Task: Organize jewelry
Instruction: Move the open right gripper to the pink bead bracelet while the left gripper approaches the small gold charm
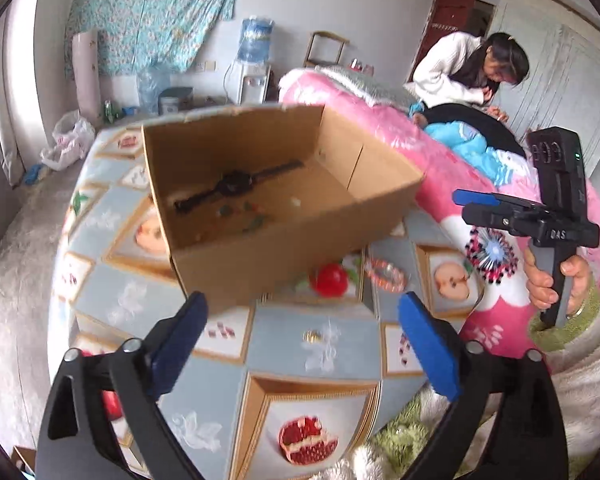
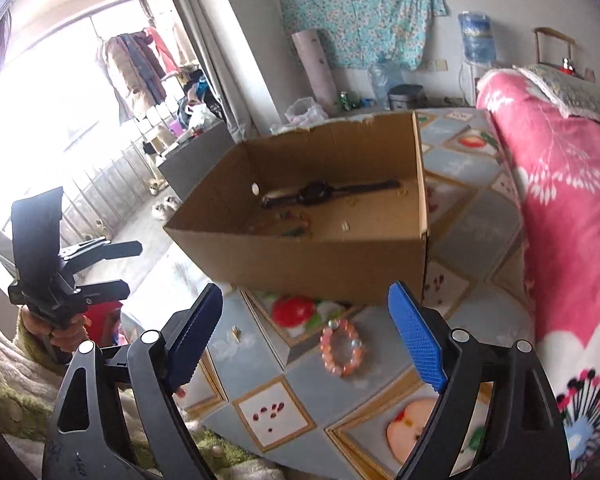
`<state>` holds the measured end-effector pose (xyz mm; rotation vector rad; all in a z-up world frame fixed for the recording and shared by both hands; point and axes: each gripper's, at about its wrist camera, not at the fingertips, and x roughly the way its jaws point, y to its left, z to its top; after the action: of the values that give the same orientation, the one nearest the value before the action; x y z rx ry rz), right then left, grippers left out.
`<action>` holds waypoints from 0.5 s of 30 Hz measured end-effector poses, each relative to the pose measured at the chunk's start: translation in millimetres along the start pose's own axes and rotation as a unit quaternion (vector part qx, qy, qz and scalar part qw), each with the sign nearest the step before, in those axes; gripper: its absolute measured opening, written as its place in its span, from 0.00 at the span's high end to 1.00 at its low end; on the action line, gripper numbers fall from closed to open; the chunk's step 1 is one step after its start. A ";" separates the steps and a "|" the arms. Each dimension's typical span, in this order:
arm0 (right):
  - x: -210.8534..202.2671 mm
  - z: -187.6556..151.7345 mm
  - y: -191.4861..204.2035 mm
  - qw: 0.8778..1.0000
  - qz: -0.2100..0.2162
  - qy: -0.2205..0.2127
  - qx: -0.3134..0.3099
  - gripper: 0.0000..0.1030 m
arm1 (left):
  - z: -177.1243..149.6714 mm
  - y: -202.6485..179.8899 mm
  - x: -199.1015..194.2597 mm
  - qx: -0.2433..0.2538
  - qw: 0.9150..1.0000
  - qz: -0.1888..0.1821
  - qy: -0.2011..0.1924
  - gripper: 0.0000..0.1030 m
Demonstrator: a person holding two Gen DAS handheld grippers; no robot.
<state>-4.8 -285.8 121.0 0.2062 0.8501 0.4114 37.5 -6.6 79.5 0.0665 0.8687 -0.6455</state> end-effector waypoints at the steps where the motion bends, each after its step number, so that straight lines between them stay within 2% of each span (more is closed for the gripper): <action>1: 7.2 -6.5 1.9 1.000 -0.010 0.011 0.002 0.21 | -6.7 1.0 6.7 -0.002 1.000 0.011 0.014 0.06; 4: 23.5 -25.8 2.9 0.998 -0.032 0.043 0.012 0.21 | -26.7 3.0 42.4 -0.007 0.997 0.054 0.061 0.06; 7: 38.1 -37.2 4.8 0.997 -0.035 0.065 0.025 0.21 | -40.7 7.7 68.2 -0.018 0.992 0.079 0.094 0.06; 13: 52.8 -42.8 10.4 0.994 -0.069 0.080 0.017 0.21 | -51.3 18.2 84.4 -0.056 0.986 0.108 0.113 0.06; 15: 57.8 -43.6 10.3 0.992 -0.095 0.082 0.013 0.21 | -52.7 19.8 88.4 -0.067 0.983 0.121 0.120 0.06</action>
<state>-6.9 -251.0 56.8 0.1160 1.0287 0.2412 53.6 -18.5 -23.3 0.1288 1.1159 -0.3532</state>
